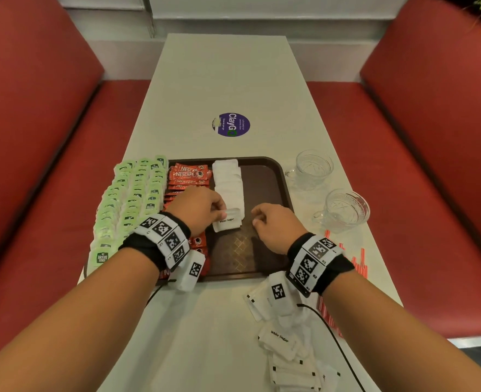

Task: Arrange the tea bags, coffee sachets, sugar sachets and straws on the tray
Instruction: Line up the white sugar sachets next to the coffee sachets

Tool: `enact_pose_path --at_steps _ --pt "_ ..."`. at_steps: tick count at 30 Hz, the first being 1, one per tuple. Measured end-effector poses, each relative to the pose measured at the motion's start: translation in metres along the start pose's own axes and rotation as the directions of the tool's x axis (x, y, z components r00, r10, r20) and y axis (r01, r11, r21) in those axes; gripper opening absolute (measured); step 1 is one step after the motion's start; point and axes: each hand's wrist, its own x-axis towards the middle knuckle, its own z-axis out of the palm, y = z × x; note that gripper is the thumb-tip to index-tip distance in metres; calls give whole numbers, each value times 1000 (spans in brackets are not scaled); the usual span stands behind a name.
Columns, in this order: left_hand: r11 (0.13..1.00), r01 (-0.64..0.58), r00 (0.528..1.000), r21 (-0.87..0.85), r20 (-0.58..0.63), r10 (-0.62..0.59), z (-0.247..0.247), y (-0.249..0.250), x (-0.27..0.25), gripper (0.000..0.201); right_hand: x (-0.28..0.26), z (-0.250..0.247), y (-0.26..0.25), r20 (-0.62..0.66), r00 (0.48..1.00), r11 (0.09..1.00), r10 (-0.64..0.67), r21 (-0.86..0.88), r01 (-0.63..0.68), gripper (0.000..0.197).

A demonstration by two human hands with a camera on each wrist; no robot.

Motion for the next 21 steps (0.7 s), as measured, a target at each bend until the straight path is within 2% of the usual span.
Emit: enact_pose_path --at_steps 4,7,13,16,18,21 --pt "995 48 998 82 23 -50 1 1 8 9 8 2 -6 101 995 992 22 -124 -10 31" --pt "991 67 997 116 22 -70 -1 5 14 15 12 4 -11 117 993 990 33 -144 -16 31" --pt "954 151 988 260 -14 -152 -5 11 13 42 16 10 -13 140 990 987 33 -160 -10 28" --pt "929 133 983 346 76 -169 -1 14 7 51 18 11 -11 149 988 987 43 -156 -20 28" --pt "915 106 977 389 132 -170 3 16 6 51 20 11 -11 147 988 987 43 -160 -20 30" --pt "921 99 979 377 129 -158 7 15 13 40 24 11 -12 151 988 988 38 -156 -14 27"
